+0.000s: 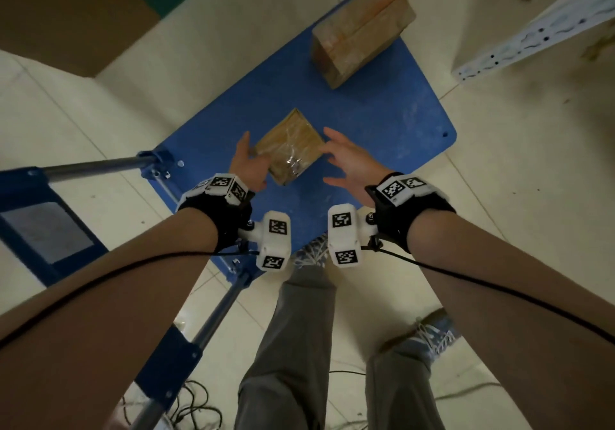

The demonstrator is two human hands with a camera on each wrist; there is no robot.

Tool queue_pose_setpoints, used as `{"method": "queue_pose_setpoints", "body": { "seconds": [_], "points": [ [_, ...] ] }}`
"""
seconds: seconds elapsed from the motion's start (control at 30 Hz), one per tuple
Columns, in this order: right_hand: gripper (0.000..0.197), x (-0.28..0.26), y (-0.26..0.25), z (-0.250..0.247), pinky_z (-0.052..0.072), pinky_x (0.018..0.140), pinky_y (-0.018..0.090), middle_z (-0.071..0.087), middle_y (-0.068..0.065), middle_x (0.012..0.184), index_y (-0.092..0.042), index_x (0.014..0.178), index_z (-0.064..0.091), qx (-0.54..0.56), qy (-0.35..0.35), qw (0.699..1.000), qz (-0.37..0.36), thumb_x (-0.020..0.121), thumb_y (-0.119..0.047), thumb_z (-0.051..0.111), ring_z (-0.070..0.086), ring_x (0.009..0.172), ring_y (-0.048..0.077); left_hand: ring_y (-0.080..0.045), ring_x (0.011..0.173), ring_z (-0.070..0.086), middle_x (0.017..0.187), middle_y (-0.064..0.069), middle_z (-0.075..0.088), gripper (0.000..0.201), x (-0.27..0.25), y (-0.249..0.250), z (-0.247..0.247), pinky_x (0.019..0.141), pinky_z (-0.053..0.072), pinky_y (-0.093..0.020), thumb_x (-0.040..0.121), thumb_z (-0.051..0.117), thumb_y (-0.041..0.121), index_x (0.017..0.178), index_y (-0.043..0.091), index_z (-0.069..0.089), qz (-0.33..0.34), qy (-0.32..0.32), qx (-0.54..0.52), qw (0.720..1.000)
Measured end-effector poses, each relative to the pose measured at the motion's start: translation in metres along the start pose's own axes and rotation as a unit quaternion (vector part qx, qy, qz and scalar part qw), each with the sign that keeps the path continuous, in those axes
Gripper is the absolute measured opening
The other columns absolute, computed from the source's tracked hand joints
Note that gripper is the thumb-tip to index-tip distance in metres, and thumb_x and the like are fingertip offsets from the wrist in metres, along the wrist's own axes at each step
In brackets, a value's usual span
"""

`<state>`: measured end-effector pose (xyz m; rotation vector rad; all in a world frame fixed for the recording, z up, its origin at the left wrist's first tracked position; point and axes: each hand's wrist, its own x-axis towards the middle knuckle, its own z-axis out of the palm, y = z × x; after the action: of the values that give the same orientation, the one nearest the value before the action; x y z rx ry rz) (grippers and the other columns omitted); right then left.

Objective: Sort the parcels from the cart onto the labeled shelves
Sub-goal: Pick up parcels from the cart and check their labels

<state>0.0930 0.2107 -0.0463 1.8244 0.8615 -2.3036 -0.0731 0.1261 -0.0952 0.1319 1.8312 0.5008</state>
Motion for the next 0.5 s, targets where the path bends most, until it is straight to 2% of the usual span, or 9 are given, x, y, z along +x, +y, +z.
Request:
{"method": "queue_pose_setpoints", "body": {
  "seconds": [0.07, 0.13, 0.2, 0.27, 0.33, 0.4, 0.43, 0.5],
  "points": [
    [0.052, 0.001, 0.002, 0.004, 0.046, 0.107, 0.040, 0.050, -0.001, 0.141, -0.025, 0.155, 0.036, 0.031, 0.004, 1.000, 0.002, 0.105, -0.019, 0.049, 0.042, 0.141, 0.022, -0.028, 0.132, 0.049, 0.144, -0.010, 0.049, 0.064, -0.003, 0.000, 0.003, 0.099, 0.050, -0.040, 0.099, 0.059, 0.014, 0.150, 0.028, 0.024, 0.024, -0.016, 0.014, 0.999],
    [0.044, -0.004, 0.003, 0.007, 0.050, 0.102, 0.036, 0.063, 0.003, 0.125, -0.015, 0.146, 0.049, 0.075, 0.026, 0.997, -0.019, 0.103, -0.010, 0.049, 0.056, 0.130, 0.027, -0.024, 0.131, 0.049, 0.146, -0.005, 0.042, 0.092, -0.006, -0.002, 0.004, 0.096, 0.054, -0.038, 0.081, 0.079, 0.017, 0.155, 0.022, 0.024, 0.065, 0.007, 0.041, 0.997],
    [0.037, -0.014, 0.003, 0.006, 0.058, 0.090, 0.027, 0.067, 0.011, 0.126, -0.007, 0.135, 0.060, 0.121, 0.053, 0.990, -0.052, 0.099, -0.002, 0.054, 0.064, 0.121, 0.027, -0.018, 0.131, 0.043, 0.147, -0.001, 0.033, 0.119, -0.017, -0.002, 0.004, 0.093, 0.056, -0.034, 0.057, 0.092, 0.025, 0.154, 0.017, 0.026, 0.127, 0.019, 0.107, 0.986],
    [0.030, -0.026, 0.006, 0.000, 0.061, 0.086, 0.025, 0.070, 0.010, 0.121, -0.007, 0.124, 0.066, 0.148, 0.067, 0.984, -0.072, 0.095, -0.003, 0.062, 0.068, 0.117, 0.027, -0.017, 0.135, 0.037, 0.148, -0.005, 0.029, 0.131, -0.027, -0.001, 0.005, 0.105, 0.044, -0.031, 0.046, 0.096, 0.026, 0.154, 0.014, 0.024, 0.171, 0.006, 0.153, 0.973],
    [0.024, -0.042, 0.010, -0.010, 0.061, 0.086, 0.026, 0.072, 0.005, 0.108, -0.011, 0.116, 0.067, 0.158, 0.072, 0.982, -0.079, 0.094, -0.003, 0.064, 0.070, 0.109, 0.025, -0.013, 0.130, 0.033, 0.147, -0.009, 0.027, 0.130, -0.037, 0.000, 0.011, 0.102, 0.033, -0.021, 0.049, 0.097, 0.017, 0.154, 0.013, 0.021, 0.199, -0.008, 0.178, 0.964],
    [0.021, -0.058, 0.016, -0.023, 0.059, 0.088, 0.030, 0.072, 0.002, 0.099, -0.014, 0.111, 0.067, 0.167, 0.081, 0.979, -0.085, 0.094, -0.002, 0.063, 0.070, 0.096, 0.022, -0.013, 0.126, 0.034, 0.145, -0.012, 0.028, 0.118, -0.050, 0.007, 0.020, 0.098, 0.034, -0.018, 0.057, 0.094, 0.011, 0.152, 0.013, 0.024, 0.228, -0.012, 0.188, 0.955],
    [0.019, -0.067, 0.019, -0.031, 0.058, 0.090, 0.032, 0.072, 0.001, 0.096, -0.016, 0.107, 0.068, 0.171, 0.087, 0.977, -0.089, 0.095, -0.002, 0.061, 0.069, 0.091, 0.020, -0.016, 0.127, 0.036, 0.144, -0.013, 0.030, 0.112, -0.056, 0.009, 0.025, 0.098, 0.038, -0.022, 0.060, 0.092, 0.012, 0.150, 0.012, 0.027, 0.249, -0.010, 0.184, 0.951],
    [0.021, -0.085, 0.028, -0.050, 0.056, 0.082, 0.029, 0.071, -0.001, 0.091, -0.016, 0.111, 0.069, 0.170, 0.099, 0.976, -0.097, 0.097, -0.004, 0.058, 0.064, 0.081, 0.015, -0.026, 0.125, 0.047, 0.143, -0.012, 0.036, 0.103, -0.068, 0.013, 0.038, 0.095, 0.048, -0.031, 0.061, 0.089, 0.015, 0.146, 0.010, 0.032, 0.283, -0.019, 0.175, 0.943]
  ]
}}
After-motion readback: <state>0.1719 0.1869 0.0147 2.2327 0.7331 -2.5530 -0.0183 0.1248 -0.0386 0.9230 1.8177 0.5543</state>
